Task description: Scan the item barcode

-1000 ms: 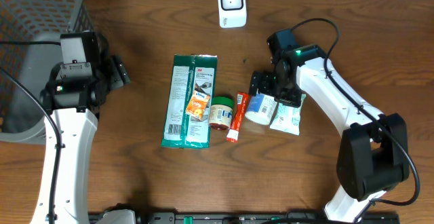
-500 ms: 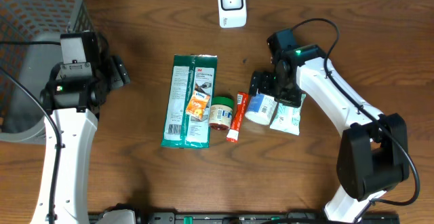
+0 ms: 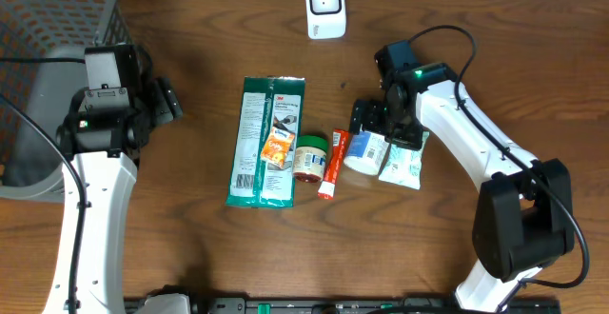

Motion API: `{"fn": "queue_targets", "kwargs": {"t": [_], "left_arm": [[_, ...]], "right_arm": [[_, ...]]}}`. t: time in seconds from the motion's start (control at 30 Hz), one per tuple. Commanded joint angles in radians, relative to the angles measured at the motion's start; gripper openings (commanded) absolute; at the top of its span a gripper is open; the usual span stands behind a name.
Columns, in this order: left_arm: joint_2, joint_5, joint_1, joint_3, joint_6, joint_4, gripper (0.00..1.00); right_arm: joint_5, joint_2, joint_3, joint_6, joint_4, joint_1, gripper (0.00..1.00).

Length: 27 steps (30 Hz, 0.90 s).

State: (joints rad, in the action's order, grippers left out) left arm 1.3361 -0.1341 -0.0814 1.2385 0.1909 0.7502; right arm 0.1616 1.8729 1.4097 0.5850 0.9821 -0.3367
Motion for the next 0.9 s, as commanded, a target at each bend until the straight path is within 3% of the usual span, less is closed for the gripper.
{"fn": "queue_targets", "kwargs": {"t": [0.0,0.87], "left_arm": [[0.005,-0.005,-0.001,0.016,0.014,-0.004,0.87],[0.005,-0.005,-0.001,0.016,0.014,-0.004,0.87]], "right_arm": [[0.005,-0.005,-0.007,0.002,0.001,0.014,0.99],[0.001,-0.006,-0.006,0.002,0.004,0.024,0.99]]}}
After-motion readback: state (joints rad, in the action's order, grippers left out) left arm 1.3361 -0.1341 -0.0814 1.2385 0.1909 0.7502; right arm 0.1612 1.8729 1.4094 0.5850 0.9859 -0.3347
